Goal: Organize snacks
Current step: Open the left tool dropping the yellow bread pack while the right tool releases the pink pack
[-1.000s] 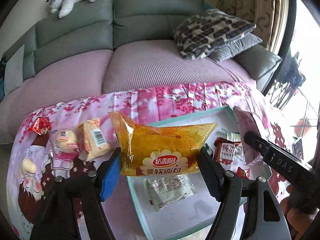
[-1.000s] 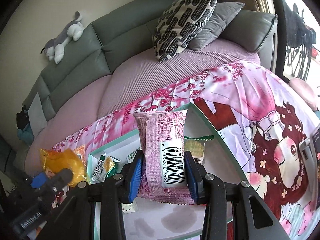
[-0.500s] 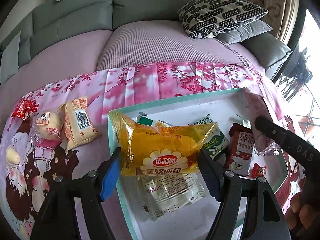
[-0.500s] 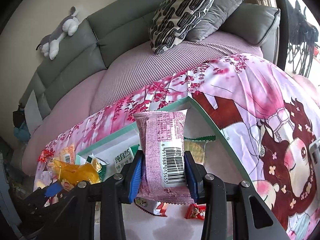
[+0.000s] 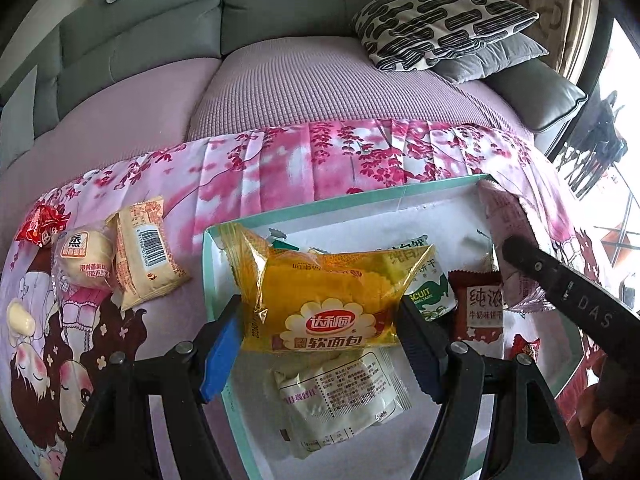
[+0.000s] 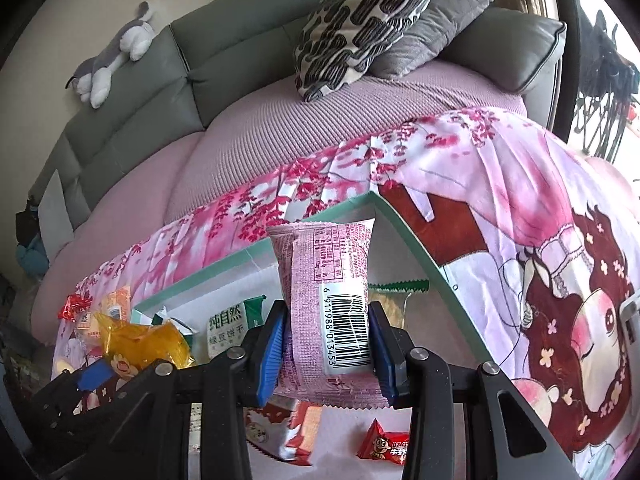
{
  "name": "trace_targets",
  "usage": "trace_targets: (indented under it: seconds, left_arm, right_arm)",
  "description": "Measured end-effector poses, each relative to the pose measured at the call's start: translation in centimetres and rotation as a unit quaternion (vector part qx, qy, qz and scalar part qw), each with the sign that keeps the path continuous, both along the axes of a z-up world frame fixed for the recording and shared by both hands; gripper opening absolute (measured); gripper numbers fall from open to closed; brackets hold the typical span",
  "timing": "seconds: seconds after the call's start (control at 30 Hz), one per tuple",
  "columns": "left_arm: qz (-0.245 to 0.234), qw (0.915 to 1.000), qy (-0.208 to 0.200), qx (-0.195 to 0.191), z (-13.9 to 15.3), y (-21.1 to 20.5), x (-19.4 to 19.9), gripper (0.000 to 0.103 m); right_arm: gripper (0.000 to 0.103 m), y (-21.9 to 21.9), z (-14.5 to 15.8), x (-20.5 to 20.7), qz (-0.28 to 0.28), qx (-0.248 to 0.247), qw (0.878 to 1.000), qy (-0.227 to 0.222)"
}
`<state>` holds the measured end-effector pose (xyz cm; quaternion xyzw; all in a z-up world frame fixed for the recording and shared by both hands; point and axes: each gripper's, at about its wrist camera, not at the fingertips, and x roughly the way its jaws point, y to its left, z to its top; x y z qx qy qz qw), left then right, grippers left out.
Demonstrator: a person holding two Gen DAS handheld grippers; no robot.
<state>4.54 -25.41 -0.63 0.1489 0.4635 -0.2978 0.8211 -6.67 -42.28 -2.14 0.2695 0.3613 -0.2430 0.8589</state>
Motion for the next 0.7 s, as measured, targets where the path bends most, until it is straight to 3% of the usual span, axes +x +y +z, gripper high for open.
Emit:
trace_targets:
  seconds: [0.37,0.5,0.7]
  left_arm:
    - [-0.001,1.0,0.005,0.005,0.3,0.2,0.1,0.076]
    - [-0.005,1.0,-0.004,0.004,1.1,0.3,-0.1,0.076]
    - [-0.003,0.9998,-0.018,-0.001,2.6,1.0,-0.1,0.078]
  right_arm:
    - [0.045,0.1,-0.3,0.0,-0.004,0.001,1.0,0.018]
    - [0.058,0.3,0.0,0.1,-0.004,-0.01,1.0,0.029]
    - [0.063,0.3,0.8,-0.1,-0.006,-0.015,0.999,0.028]
